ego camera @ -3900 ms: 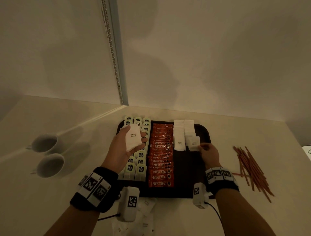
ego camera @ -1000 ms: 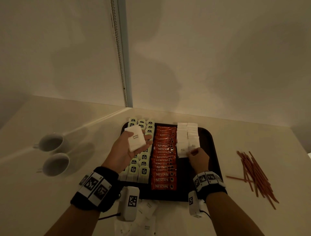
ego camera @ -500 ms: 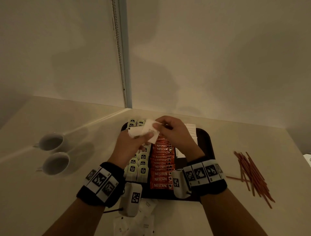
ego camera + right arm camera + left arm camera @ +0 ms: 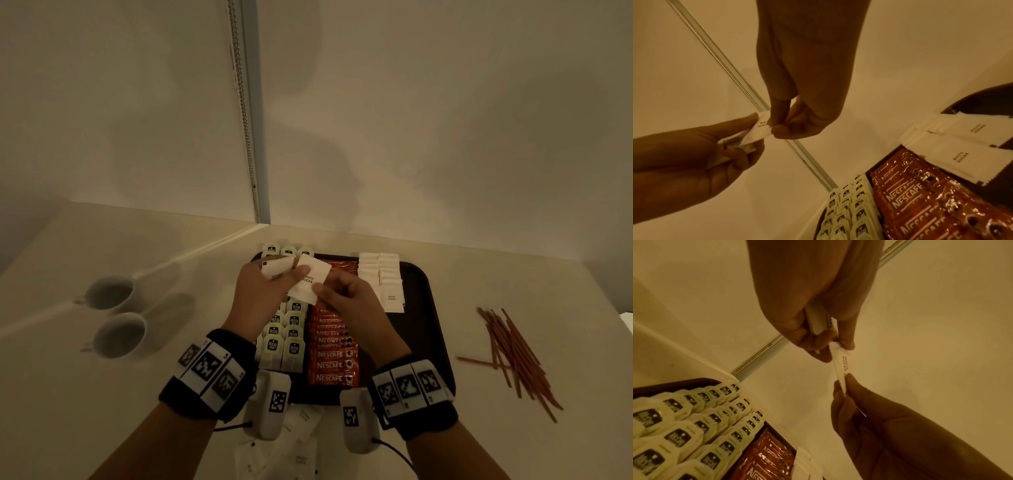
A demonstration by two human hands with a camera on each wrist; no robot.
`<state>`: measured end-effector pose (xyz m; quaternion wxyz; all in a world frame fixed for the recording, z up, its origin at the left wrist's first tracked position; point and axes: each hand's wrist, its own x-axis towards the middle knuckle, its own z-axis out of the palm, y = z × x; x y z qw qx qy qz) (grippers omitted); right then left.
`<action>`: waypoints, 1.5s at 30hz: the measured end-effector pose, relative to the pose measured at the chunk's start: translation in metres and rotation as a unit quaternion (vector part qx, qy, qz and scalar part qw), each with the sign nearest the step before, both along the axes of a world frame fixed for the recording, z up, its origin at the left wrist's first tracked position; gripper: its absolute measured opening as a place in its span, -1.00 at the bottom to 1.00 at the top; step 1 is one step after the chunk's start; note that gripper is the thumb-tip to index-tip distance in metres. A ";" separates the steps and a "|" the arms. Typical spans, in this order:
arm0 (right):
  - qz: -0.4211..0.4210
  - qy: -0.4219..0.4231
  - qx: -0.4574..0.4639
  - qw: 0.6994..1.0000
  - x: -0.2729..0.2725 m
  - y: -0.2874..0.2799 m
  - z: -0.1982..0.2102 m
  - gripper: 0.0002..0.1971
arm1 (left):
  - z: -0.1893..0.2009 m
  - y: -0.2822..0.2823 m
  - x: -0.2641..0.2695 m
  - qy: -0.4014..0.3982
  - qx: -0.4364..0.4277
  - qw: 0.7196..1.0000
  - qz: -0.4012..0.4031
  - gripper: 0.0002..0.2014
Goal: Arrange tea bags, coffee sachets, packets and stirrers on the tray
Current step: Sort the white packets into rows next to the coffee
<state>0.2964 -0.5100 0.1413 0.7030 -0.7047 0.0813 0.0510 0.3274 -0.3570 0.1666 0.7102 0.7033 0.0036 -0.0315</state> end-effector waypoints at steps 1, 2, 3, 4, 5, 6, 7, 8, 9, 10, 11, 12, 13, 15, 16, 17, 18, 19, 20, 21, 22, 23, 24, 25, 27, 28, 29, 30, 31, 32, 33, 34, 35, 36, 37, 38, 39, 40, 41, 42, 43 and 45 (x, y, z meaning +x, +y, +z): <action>-0.004 -0.005 0.004 1.000 -0.001 0.000 0.000 -0.95 | -0.002 0.000 0.000 0.002 0.011 1.000 -0.004 -0.88; -0.007 -0.010 0.011 1.000 -0.001 0.000 0.000 -0.93 | -0.003 0.000 0.000 0.005 0.020 1.000 -0.004 -0.88; -0.011 -0.012 0.020 1.000 -0.001 0.000 0.000 -0.90 | -0.005 0.000 0.000 0.008 0.021 1.000 -0.001 -0.88; -0.015 -0.014 0.026 0.999 0.000 0.000 0.001 -0.88 | -0.007 0.000 -0.001 0.013 0.015 1.000 0.002 -0.88; -0.016 -0.018 0.026 0.999 0.000 -0.001 0.002 -0.89 | -0.009 0.000 -0.001 0.018 0.006 1.000 0.003 -0.88; -0.016 -0.020 0.021 0.999 0.000 -0.001 0.002 -0.91 | -0.010 -0.002 -0.002 0.025 -0.004 1.000 0.002 -0.87; -0.016 -0.022 0.016 1.000 0.000 -0.003 0.001 -0.94 | -0.011 -0.003 -0.002 0.035 -0.013 0.999 0.001 -0.85; -0.016 -0.022 0.012 1.000 0.000 -0.005 0.001 -0.96 | -0.011 -0.005 -0.002 0.054 -0.025 0.998 0.001 -0.83; -0.017 -0.020 0.009 1.000 0.001 -0.009 0.000 -0.97 | -0.011 -0.006 -0.002 0.080 -0.041 0.996 0.001 -0.81; -0.023 -0.013 0.012 1.000 0.002 -0.015 -0.002 -0.96 | -0.010 -0.007 -0.001 0.108 -0.065 0.992 0.000 -0.84; -0.038 -0.003 0.017 0.999 0.003 -0.022 -0.006 -0.94 | -0.009 -0.007 -0.001 0.130 -0.096 0.987 -0.004 -0.88; -0.057 0.006 0.019 0.998 0.004 -0.033 -0.010 -0.93 | -0.008 -0.007 -0.001 0.146 -0.128 0.981 -0.009 -0.89; -0.079 0.012 0.011 0.997 0.006 -0.045 -0.017 -0.91 | -0.007 -0.006 0.000 0.158 -0.150 0.976 -0.009 -0.86; -0.124 0.027 -0.029 0.991 0.009 -0.073 -0.034 -0.92 | -0.007 -0.002 0.001 0.168 -0.164 0.972 -0.006 -0.81; -0.146 0.040 -0.062 0.987 0.010 -0.087 -0.045 -0.93 | -0.007 0.000 0.001 0.165 -0.159 0.973 -0.007 -0.81; -0.166 0.055 -0.100 0.979 0.011 -0.102 -0.056 -0.88 | -0.008 0.001 0.002 0.159 -0.149 0.976 -0.007 -0.82; -0.185 0.073 -0.135 0.971 0.011 -0.116 -0.068 -0.82 | -0.009 0.001 0.003 0.152 -0.140 0.978 -0.008 -0.84; -0.199 0.090 -0.172 0.961 0.011 -0.129 -0.078 -0.78 | -0.010 0.002 0.004 0.144 -0.136 0.980 -0.007 -0.85; -0.206 0.103 -0.210 0.950 0.010 -0.140 -0.087 -0.76 | -0.011 0.002 0.004 0.138 -0.136 0.981 -0.004 -0.86; -0.207 0.115 -0.244 0.940 0.009 -0.149 -0.094 -0.76 | -0.012 0.002 0.005 0.137 -0.137 0.981 0.002 -0.86; -0.207 0.128 -0.271 0.931 0.008 -0.157 -0.101 -0.75 | -0.013 0.002 0.005 0.140 -0.141 0.980 0.008 -0.86; -0.207 0.141 -0.288 0.924 0.007 -0.162 -0.106 -0.76 | -0.014 0.002 0.005 0.148 -0.148 0.978 0.013 -0.87; -0.207 0.151 -0.297 0.920 0.007 -0.165 -0.111 -0.77 | -0.014 0.001 0.006 0.158 -0.159 0.974 0.018 -0.88; -0.204 0.159 -0.304 0.917 0.007 -0.167 -0.114 -0.78 | -0.015 0.000 0.007 0.169 -0.170 0.970 0.023 -0.88; -0.192 0.170 -0.318 0.913 0.009 -0.169 -0.121 -0.79 | -0.014 -0.001 0.007 0.184 -0.184 0.965 0.031 -0.85; -0.189 0.174 -0.320 0.912 0.011 -0.170 -0.125 -0.80 | -0.015 -0.002 0.008 0.187 -0.185 0.964 0.032 -0.83; -0.188 0.177 -0.320 0.912 0.012 -0.170 -0.128 -0.80 | -0.015 -0.002 0.008 0.189 -0.187 0.963 0.031 -0.82; -0.190 0.179 -0.321 0.910 0.013 -0.171 -0.131 -0.80 | -0.015 -0.003 0.009 0.190 -0.189 0.963 0.031 -0.82; -0.193 0.181 -0.326 0.908 0.015 -0.170 -0.133 -0.79 | -0.014 -0.003 0.009 0.191 -0.191 0.962 0.032 -0.81; -0.197 0.181 -0.334 0.904 0.016 -0.169 -0.135 -0.78 | -0.014 -0.003 0.009 0.194 -0.192 0.961 0.035 -0.81; -0.202 0.181 -0.344 0.899 0.016 -0.168 -0.135 -0.77 | -0.015 -0.002 0.010 0.197 -0.194 0.960 0.038 -0.81; -0.205 0.179 -0.356 0.894 0.017 -0.167 -0.136 -0.75 | -0.015 -0.002 0.010 0.201 -0.197 0.959 0.041 -0.81; -0.208 0.175 -0.365 0.890 0.017 -0.165 -0.136 -0.73 | -0.015 -0.002 0.011 0.205 -0.199 0.957 0.044 -0.81; -0.212 0.172 -0.371 0.887 0.017 -0.164 -0.135 -0.72 | -0.016 -0.002 0.012 0.208 -0.201 0.956 0.048 -0.80; -0.215 0.170 -0.374 0.886 0.018 -0.162 -0.135 -0.72 | -0.017 -0.002 0.012 0.209 -0.204 0.955 0.050 -0.79; -0.218 0.169 -0.376 0.885 0.018 -0.160 -0.134 -0.72 | -0.017 -0.002 0.013 0.209 -0.206 0.955 0.050 -0.76; -0.221 0.167 -0.377 0.884 0.019 -0.158 -0.135 -0.72 | -0.018 -0.002 0.013 0.209 -0.208 0.954 0.048 -0.74; -0.223 0.167 -0.378 0.883 0.020 -0.157 -0.135 -0.73 | -0.018 -0.002 0.013 0.209 -0.210 0.954 0.047 -0.72; -0.224 0.166 -0.380 0.882 0.020 -0.156 -0.136 -0.74 | -0.018 -0.003 0.013 0.210 -0.212 0.953 0.047 -0.71; -0.223 0.166 -0.382 0.881 0.020 -0.156 -0.136 -0.73 | -0.018 -0.003 0.014 0.212 -0.212 0.953 0.048 -0.72; -0.222 0.166 -0.385 0.880 0.019 -0.155 -0.135 -0.72 | -0.018 -0.003 0.014 0.214 -0.212 0.952 0.047 -0.73; -0.222 0.157 -0.388 0.881 0.019 -0.152 -0.128 -0.68 | -0.018 -0.002 0.013 0.210 -0.208 0.954 0.042 -0.80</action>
